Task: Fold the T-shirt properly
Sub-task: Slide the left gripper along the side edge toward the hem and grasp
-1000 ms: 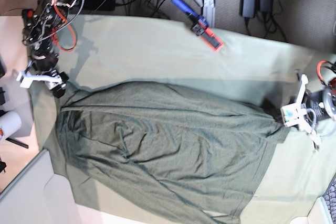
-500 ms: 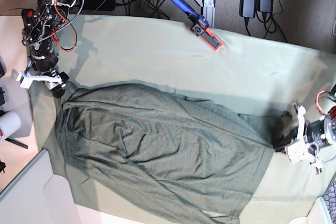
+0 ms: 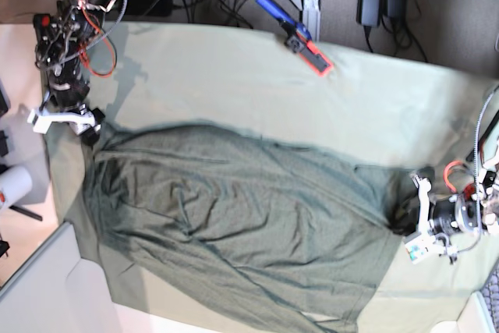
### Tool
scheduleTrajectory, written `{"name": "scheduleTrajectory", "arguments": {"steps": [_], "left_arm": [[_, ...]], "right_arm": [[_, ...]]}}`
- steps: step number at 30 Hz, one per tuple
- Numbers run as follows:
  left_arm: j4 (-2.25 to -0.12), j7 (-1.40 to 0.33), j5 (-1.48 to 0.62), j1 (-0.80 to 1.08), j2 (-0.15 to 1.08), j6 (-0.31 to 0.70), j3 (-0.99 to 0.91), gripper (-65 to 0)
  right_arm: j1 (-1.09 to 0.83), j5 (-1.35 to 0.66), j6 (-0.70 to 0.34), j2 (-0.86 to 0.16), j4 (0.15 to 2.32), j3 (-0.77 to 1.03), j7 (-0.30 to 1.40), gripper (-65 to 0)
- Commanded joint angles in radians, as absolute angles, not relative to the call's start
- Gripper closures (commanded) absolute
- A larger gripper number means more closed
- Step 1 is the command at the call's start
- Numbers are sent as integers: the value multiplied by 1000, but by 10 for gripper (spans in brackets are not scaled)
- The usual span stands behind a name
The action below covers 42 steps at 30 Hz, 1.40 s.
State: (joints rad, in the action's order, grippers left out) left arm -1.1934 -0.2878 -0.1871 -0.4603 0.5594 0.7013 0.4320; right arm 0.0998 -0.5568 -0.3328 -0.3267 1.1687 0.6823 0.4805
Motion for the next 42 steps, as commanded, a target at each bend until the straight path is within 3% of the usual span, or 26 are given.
{"name": "scheduleTrajectory", "arguments": {"steps": [1, 2, 3, 6, 8, 17, 23, 32, 42], "left_arm": [[-1194, -255, -198, -492, 573, 698, 422, 0], [-1190, -250, -198, -492, 574, 698, 422, 0], [-1187, -251, -198, -492, 575, 698, 422, -53], [-1186, -251, -210, -484, 583, 698, 422, -301], [-1186, -254, -242, -479, 592, 698, 422, -382], [-1195, -456, -635, -453, 720, 698, 381, -382], [-1196, -528, -809, -343, 764, 698, 252, -382], [-1193, -588, -955, -190, 669, 698, -72, -382], [-956, -573, -984, -235, 522, 698, -105, -382]], "right_arm": [[115, -569, -344, -348, 1188, 685, 461, -360], [115, -569, -344, -348, 1188, 685, 461, -360], [115, -569, -344, -348, 1188, 685, 464, -360], [115, -588, -344, -348, 1188, 685, 477, -360], [115, -593, -344, -348, 1188, 685, 481, -360], [115, -619, -344, -349, 1201, 695, 515, -360], [117, -629, -344, -347, 1203, 694, 517, -360], [127, -609, -344, -346, 1185, 694, 488, -361], [154, -583, -344, -329, 1155, 691, 471, -361]]}}
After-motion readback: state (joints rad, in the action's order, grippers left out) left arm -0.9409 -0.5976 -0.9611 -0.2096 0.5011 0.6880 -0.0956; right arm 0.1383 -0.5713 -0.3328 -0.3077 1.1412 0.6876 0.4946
